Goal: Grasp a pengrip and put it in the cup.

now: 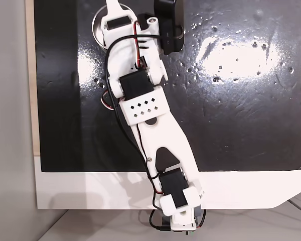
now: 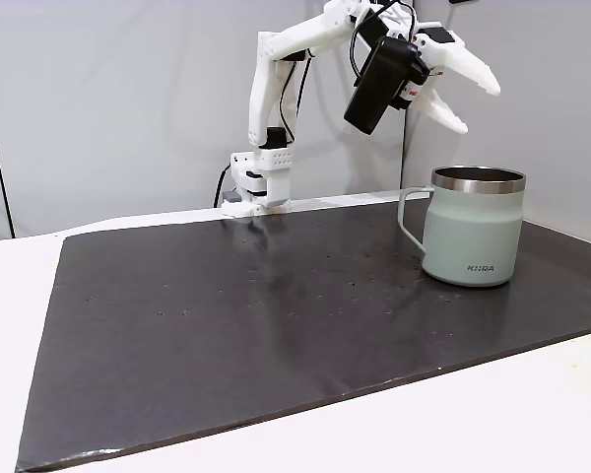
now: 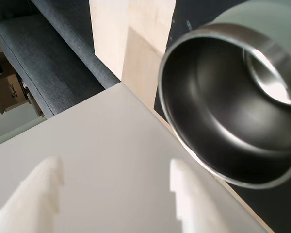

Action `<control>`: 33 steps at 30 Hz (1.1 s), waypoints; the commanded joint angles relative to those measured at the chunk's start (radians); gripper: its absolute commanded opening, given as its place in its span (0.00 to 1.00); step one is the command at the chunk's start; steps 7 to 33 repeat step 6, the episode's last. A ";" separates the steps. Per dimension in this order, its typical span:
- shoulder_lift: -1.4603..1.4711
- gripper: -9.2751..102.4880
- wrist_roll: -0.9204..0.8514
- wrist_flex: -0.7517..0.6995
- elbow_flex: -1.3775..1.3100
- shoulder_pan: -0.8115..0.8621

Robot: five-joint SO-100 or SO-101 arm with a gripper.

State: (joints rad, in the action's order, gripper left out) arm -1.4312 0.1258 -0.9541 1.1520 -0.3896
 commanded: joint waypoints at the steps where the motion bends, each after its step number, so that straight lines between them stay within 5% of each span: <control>1: -0.014 0.32 -0.012 -0.002 -0.069 0.003; 33: -0.014 0.32 -0.012 -0.008 -0.063 0.008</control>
